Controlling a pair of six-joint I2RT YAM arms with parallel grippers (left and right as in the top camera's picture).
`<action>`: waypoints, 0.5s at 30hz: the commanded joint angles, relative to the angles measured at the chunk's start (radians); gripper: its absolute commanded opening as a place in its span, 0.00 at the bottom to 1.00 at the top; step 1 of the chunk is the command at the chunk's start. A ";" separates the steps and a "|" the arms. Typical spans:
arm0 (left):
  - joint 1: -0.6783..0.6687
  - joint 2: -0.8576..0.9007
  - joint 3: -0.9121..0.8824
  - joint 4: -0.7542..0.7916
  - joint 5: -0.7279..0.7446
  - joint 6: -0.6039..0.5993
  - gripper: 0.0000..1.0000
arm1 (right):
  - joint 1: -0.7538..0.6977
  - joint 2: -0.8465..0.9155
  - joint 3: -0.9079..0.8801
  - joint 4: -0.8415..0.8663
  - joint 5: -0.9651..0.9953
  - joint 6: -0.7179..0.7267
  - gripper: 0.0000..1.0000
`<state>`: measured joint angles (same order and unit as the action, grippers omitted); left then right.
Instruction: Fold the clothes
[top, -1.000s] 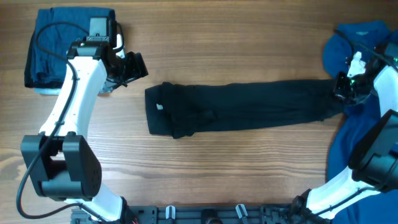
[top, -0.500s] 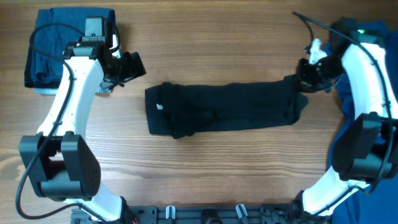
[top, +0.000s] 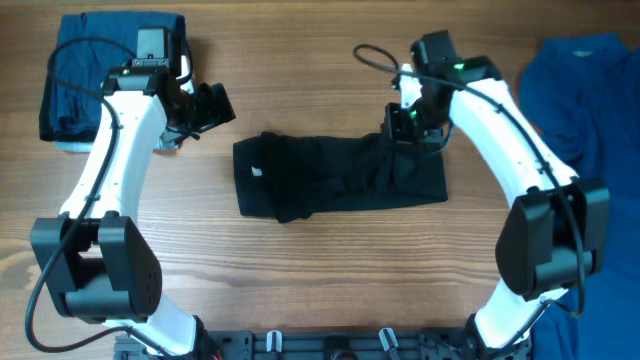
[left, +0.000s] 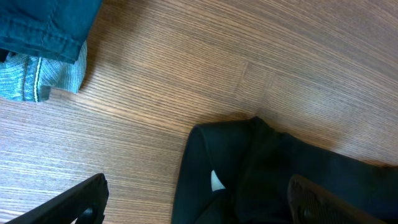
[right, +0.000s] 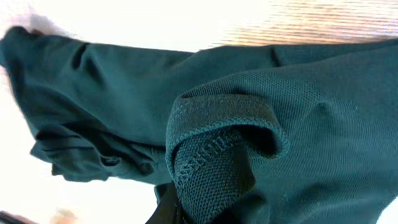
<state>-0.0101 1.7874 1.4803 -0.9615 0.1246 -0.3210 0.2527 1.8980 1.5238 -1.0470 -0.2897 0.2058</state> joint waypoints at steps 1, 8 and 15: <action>0.004 -0.022 0.013 0.000 -0.010 -0.005 0.92 | 0.041 -0.003 -0.063 0.055 0.031 0.014 0.04; 0.004 -0.022 0.013 0.001 -0.010 -0.005 0.93 | 0.114 -0.004 -0.127 0.259 -0.019 0.028 0.28; 0.003 -0.022 0.013 0.006 -0.010 -0.005 0.94 | 0.032 -0.045 -0.024 0.158 -0.206 -0.184 0.49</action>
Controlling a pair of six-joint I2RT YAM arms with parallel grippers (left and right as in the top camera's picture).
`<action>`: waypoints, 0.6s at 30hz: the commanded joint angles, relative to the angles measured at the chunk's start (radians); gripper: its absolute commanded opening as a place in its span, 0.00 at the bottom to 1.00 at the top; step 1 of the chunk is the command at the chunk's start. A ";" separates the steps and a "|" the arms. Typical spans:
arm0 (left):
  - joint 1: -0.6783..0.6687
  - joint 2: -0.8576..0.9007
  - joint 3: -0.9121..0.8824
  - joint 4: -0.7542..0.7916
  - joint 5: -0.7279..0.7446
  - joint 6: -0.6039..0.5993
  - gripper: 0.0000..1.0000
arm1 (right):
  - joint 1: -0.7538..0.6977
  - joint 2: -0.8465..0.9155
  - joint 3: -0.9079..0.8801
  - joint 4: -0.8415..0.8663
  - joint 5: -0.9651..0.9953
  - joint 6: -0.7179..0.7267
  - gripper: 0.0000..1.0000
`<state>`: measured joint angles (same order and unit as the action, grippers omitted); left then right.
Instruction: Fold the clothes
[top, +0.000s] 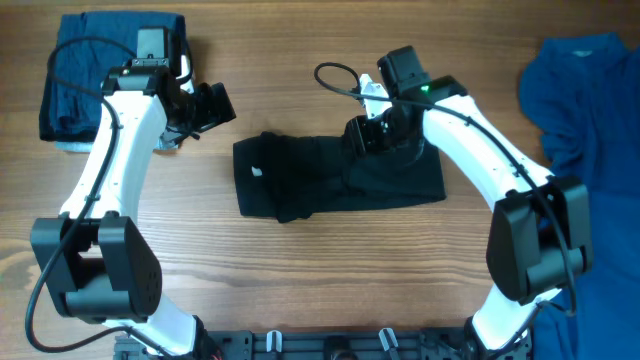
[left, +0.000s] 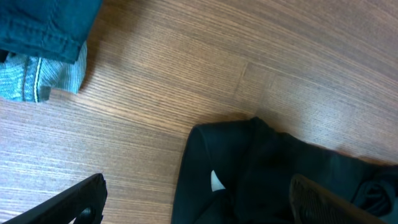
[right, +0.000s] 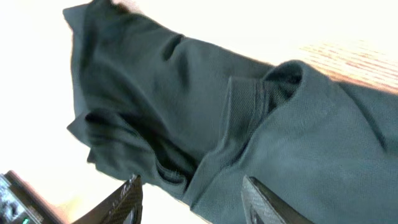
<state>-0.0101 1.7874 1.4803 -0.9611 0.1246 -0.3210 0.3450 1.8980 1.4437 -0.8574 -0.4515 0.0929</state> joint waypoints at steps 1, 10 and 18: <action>0.003 -0.022 0.013 0.008 -0.010 -0.005 0.93 | -0.079 -0.054 0.055 -0.045 -0.038 -0.063 0.45; 0.001 -0.022 0.013 0.048 -0.009 -0.005 0.92 | -0.092 -0.056 -0.109 -0.066 -0.094 -0.063 0.04; 0.001 -0.022 0.013 0.040 -0.010 -0.005 0.93 | -0.041 -0.055 -0.467 0.289 -0.006 0.019 0.04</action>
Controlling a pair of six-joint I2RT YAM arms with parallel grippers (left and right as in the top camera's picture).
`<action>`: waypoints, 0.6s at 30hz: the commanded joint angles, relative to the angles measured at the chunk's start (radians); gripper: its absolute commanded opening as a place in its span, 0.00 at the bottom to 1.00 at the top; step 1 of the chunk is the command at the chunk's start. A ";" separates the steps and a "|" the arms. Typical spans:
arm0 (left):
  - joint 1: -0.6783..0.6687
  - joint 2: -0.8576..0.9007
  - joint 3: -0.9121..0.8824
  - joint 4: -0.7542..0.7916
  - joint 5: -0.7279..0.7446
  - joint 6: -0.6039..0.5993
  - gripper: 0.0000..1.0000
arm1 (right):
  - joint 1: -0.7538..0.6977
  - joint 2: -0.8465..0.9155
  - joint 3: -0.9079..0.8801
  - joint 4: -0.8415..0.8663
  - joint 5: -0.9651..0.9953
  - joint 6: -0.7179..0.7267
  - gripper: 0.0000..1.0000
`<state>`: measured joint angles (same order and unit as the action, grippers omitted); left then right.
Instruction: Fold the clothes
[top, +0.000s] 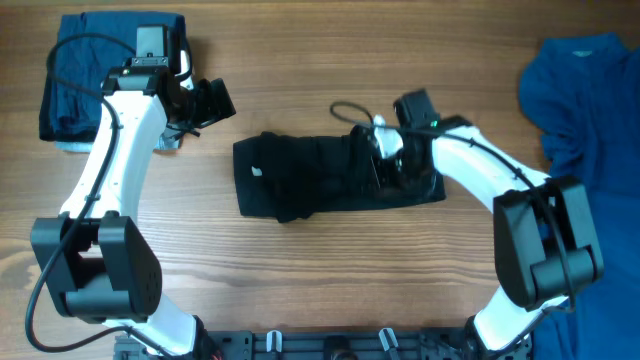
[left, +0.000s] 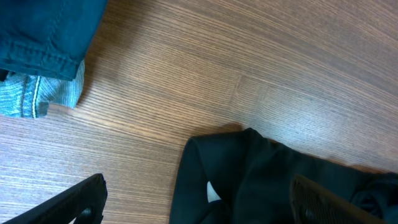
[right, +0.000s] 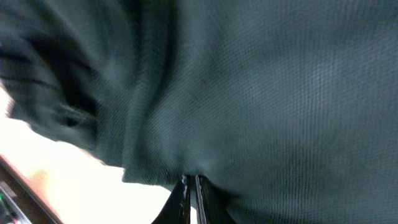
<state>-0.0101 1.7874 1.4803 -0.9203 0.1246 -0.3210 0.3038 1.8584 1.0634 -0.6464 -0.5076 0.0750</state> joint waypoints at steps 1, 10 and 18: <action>0.001 -0.022 0.013 0.000 -0.010 -0.005 0.93 | 0.000 -0.016 -0.110 0.121 0.063 0.037 0.04; 0.001 -0.022 0.013 -0.007 -0.010 -0.004 0.94 | -0.007 -0.144 0.211 -0.153 -0.038 -0.023 0.04; 0.001 -0.022 0.013 -0.015 -0.010 -0.005 0.94 | -0.010 -0.131 0.263 -0.109 0.150 -0.021 0.04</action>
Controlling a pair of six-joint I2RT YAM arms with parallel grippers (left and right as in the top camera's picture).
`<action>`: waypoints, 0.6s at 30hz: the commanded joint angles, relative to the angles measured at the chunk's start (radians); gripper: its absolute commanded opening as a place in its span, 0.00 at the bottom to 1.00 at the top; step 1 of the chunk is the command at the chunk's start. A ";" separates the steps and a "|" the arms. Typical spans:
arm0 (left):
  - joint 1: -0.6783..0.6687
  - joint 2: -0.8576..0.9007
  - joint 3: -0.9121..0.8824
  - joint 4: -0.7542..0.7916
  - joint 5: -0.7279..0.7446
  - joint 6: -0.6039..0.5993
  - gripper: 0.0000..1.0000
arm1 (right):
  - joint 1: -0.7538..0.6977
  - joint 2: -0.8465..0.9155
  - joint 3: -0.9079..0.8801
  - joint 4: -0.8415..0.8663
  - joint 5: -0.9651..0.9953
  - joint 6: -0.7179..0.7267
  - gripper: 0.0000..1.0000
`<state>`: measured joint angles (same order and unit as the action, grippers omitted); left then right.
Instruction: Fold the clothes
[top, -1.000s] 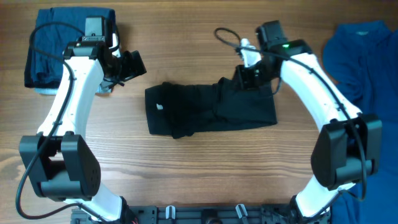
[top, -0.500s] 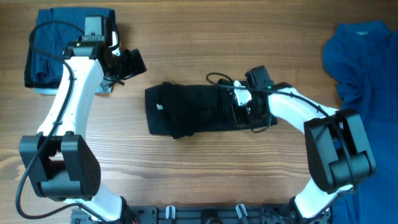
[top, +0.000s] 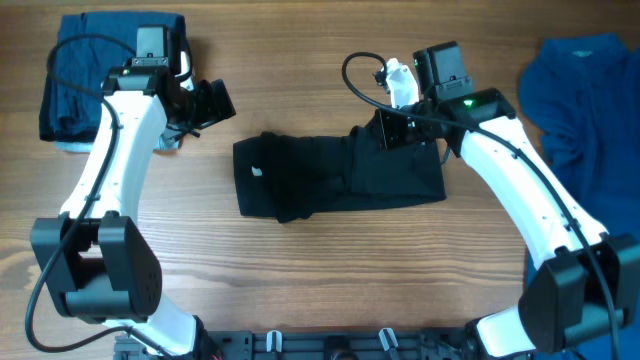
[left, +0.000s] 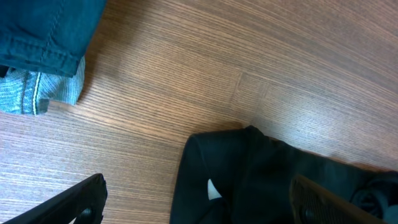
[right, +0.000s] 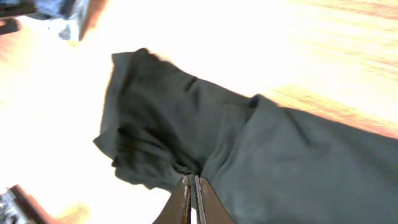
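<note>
A black garment (top: 340, 175) lies folded into a long rectangle in the middle of the wooden table, with a bunched fold near its middle. My right gripper (top: 392, 130) hangs above its far edge, right of centre. In the right wrist view the gripper (right: 192, 183) is shut, its fingers pressed together with nothing between them, over the garment (right: 280, 162). My left gripper (top: 205, 105) hovers open off the garment's far left corner. The left wrist view shows the gripper (left: 199, 190) wide open above that corner of the garment (left: 280, 180), where a white label shows.
A stack of folded blue jeans (top: 90, 70) sits at the far left corner, also in the left wrist view as the jeans (left: 37, 37). A loose blue garment (top: 585, 110) lies at the right edge. The right arm's cable (top: 365, 75) loops over the table behind the black garment.
My right gripper was shut and pressed low on the black garment's right half. It is now raised and back at the garment's far edge, still shut. The left arm has barely moved.
My right gripper was shut on a fold of cloth at the garment's far right corner. Then it stood open over the garment's middle, with the cloth let go. Then it was shut and pressing the cloth down. Now it is lifted clear. The left gripper stayed open.
</note>
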<state>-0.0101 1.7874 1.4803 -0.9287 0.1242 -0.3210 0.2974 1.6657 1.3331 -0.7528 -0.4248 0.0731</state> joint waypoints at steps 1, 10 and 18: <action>0.001 -0.022 0.013 -0.007 -0.009 -0.005 0.94 | -0.003 0.086 -0.006 0.003 0.068 -0.019 0.04; 0.001 -0.022 0.013 -0.011 -0.010 -0.001 0.94 | -0.003 0.366 -0.006 0.206 0.051 -0.021 0.04; 0.001 -0.022 0.013 -0.011 -0.010 -0.001 0.94 | -0.059 0.124 0.060 0.184 0.029 -0.021 0.37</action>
<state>-0.0101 1.7874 1.4803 -0.9390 0.1242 -0.3210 0.2844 1.9827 1.3346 -0.5453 -0.3710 0.0593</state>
